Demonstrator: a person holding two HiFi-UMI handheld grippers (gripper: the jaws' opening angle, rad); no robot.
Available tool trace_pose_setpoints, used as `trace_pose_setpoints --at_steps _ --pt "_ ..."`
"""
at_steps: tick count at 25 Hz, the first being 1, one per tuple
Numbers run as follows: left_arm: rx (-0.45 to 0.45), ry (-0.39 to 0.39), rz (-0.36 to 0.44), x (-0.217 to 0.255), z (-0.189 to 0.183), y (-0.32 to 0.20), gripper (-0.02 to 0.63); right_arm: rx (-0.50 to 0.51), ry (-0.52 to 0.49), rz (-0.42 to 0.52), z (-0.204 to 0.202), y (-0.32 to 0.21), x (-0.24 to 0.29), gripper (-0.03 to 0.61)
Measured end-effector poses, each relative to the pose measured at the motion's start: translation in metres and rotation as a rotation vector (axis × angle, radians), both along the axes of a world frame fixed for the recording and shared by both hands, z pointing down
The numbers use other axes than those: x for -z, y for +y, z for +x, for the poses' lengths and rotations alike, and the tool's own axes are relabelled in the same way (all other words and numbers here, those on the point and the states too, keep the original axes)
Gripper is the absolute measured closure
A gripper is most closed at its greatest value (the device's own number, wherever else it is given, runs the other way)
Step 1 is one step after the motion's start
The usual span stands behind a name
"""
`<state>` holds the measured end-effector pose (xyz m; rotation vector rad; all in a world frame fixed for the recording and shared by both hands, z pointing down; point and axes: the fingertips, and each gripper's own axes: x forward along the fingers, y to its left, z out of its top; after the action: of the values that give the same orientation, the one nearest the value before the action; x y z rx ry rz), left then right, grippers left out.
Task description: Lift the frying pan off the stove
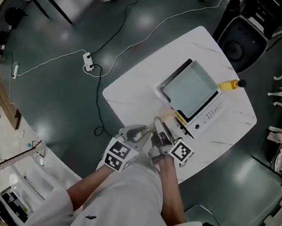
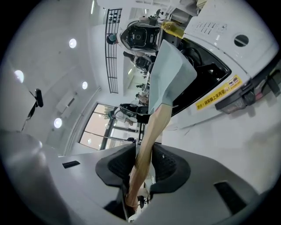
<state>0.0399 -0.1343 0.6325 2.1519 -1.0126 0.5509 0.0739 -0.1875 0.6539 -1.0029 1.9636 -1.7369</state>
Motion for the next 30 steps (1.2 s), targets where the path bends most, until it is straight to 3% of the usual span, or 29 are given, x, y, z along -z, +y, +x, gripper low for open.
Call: trace_pose_setpoints --at_steps 1,10,14,30 --pt "0.001 -0.012 0.002 0.000 -0.001 0.000 0.579 -0.006 -0.007 0.006 0.001 0.001 0.001 0.474" --pt "0.009 -0.025 0.014 0.013 -0.008 0.012 0.584 -0.047 -0.067 0.054 -0.007 0.012 0.017 0.477" --pt "0.007 -0.045 0.055 0.026 -0.013 0.015 0.584 -0.054 -0.084 0.083 -0.011 0.014 0.031 0.480" --pt "-0.019 0.016 0.156 0.097 -0.014 0.031 0.584 -0.042 -0.070 0.167 -0.013 0.030 0.104 0.475"
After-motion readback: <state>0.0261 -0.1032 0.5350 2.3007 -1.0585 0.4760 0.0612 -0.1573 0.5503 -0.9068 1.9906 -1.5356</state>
